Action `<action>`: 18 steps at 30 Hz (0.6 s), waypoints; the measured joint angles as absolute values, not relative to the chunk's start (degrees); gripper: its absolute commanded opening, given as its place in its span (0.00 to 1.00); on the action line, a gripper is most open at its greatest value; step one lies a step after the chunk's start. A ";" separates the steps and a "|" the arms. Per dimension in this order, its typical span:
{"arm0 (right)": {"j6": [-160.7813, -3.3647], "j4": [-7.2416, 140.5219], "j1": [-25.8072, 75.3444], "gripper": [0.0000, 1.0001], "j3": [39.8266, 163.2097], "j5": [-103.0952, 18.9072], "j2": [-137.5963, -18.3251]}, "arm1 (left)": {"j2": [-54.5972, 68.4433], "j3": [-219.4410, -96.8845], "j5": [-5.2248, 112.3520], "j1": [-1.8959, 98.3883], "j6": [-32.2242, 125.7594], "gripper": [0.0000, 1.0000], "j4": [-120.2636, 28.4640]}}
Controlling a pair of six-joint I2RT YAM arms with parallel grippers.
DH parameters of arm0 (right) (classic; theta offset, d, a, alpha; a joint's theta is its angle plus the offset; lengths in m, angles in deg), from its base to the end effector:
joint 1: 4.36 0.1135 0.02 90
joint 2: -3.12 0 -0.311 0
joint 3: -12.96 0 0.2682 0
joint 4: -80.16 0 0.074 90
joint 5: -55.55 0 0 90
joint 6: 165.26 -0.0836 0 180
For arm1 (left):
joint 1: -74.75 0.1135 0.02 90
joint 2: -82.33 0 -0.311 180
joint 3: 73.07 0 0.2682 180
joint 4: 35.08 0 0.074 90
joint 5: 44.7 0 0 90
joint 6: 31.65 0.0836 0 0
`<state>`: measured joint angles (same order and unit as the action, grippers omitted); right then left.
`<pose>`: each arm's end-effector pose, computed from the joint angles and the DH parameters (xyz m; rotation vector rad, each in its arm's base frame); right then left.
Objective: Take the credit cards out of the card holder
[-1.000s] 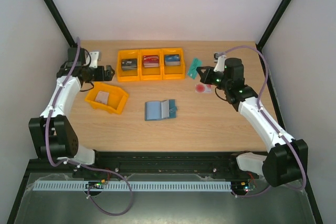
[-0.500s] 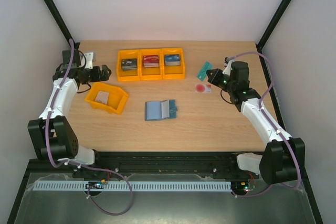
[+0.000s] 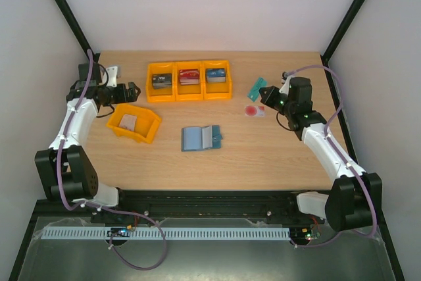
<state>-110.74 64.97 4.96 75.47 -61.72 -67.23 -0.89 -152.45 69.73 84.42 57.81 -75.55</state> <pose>0.3072 0.0892 0.3118 0.1422 2.0519 0.9674 0.3590 0.0261 0.2995 0.0042 2.2946 -0.4165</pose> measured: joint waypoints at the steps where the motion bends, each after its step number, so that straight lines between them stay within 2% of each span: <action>1: -110.74 64.97 4.92 0.02 75.47 -61.68 -67.23 | -0.91 -152.45 69.77 84.42 57.81 0.99 -75.55; 18: -112.19 65.00 3.11 0.02 74.44 -60.19 -66.68 | -0.89 -152.34 70.38 84.42 57.83 0.99 -75.53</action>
<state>-112.19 65.00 3.11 74.44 -60.19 -66.68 -0.89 -152.34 70.38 84.42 57.83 -75.53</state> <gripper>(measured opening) 0.017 0.990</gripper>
